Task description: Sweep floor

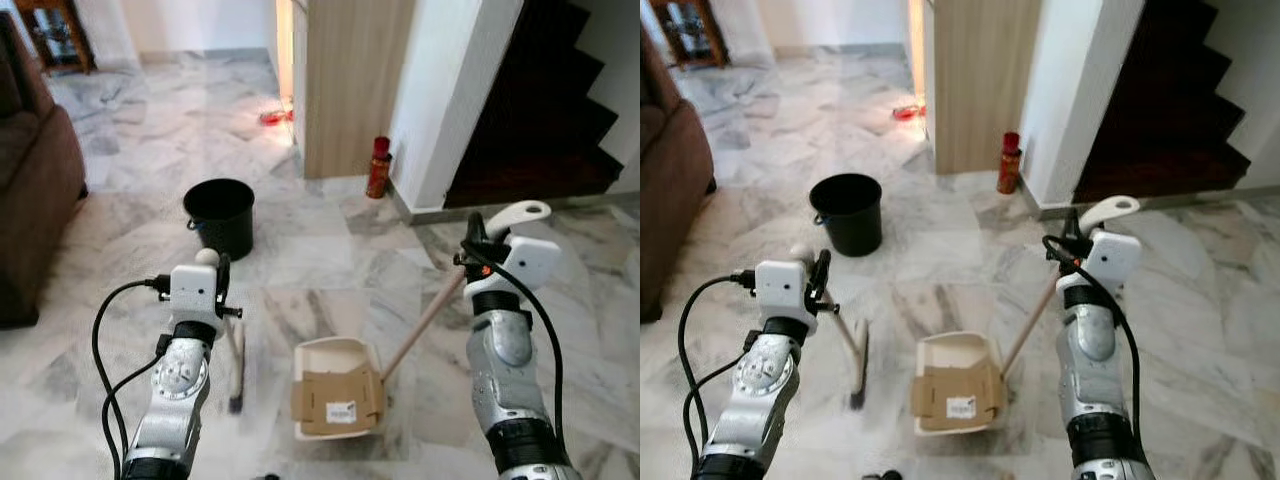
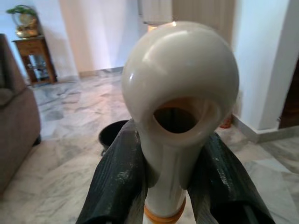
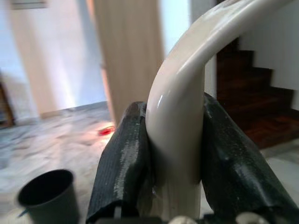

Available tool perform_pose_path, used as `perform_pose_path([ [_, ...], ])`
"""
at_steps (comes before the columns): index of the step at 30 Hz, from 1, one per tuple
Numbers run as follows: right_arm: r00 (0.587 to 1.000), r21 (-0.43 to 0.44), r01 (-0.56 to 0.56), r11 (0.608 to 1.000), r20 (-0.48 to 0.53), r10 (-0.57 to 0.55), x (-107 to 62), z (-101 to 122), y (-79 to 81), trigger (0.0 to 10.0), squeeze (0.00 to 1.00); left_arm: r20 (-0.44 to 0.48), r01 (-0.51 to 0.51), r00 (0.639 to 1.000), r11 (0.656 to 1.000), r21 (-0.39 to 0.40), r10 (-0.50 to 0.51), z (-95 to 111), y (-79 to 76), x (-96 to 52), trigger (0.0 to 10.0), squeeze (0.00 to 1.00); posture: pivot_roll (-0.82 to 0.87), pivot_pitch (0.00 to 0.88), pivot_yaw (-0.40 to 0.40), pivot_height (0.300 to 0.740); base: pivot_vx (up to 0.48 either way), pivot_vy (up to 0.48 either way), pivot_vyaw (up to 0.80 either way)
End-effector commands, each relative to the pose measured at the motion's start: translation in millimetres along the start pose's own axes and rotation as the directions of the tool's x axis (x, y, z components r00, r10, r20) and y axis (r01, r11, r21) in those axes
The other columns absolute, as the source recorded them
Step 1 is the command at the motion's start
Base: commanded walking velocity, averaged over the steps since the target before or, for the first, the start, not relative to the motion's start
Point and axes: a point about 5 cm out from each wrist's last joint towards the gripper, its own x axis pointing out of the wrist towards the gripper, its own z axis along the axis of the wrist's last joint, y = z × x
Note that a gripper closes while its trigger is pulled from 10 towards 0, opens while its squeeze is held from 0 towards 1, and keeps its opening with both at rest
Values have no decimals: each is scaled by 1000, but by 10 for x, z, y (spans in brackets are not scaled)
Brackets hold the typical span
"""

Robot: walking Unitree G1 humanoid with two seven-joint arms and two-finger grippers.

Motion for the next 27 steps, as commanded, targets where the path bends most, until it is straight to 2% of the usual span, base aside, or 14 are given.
perform_pose_path([
  [1,997,29,1,1000,73,-3,71,172,15,10000,0,53,6,999,1000,5,-7,124,-16,41,10000,0,94,8,-12,740,0,0,413],
  [7,999,60,-8,998,47,5,84,158,3,10000,0,57,6,998,1000,0,-6,145,-20,50,10000,0,98,21,-16,740,0,0,0],
  [9,999,100,1,995,40,-5,87,153,-7,10000,0,51,6,999,1000,0,-6,137,-11,33,10000,0,98,21,-16,740,0,0,0],
  [12,999,85,-10,996,47,6,98,173,-3,10000,0,53,1,999,1000,0,-1,145,3,30,10000,0,103,26,-18,740,0,0,0],
  [16,998,63,-41,997,52,38,114,201,51,10000,0,57,-2,998,1000,5,2,154,18,33,10000,0,100,24,-16,740,0,0,800],
  [18,997,97,-56,994,57,51,113,215,76,10000,0,58,-14,998,1000,10,14,160,30,42,10000,0,100,24,-16,740,0,0,800],
  [24,995,136,-94,986,35,90,103,196,124,10000,0,54,-22,998,1000,16,21,157,53,49,10000,0,102,22,-17,740,0,0,0],
  [27,994,168,-105,980,43,100,101,221,151,10000,0,55,-24,998,1000,20,23,160,69,47,10000,0,102,25,-16,740,271,0,0],
])
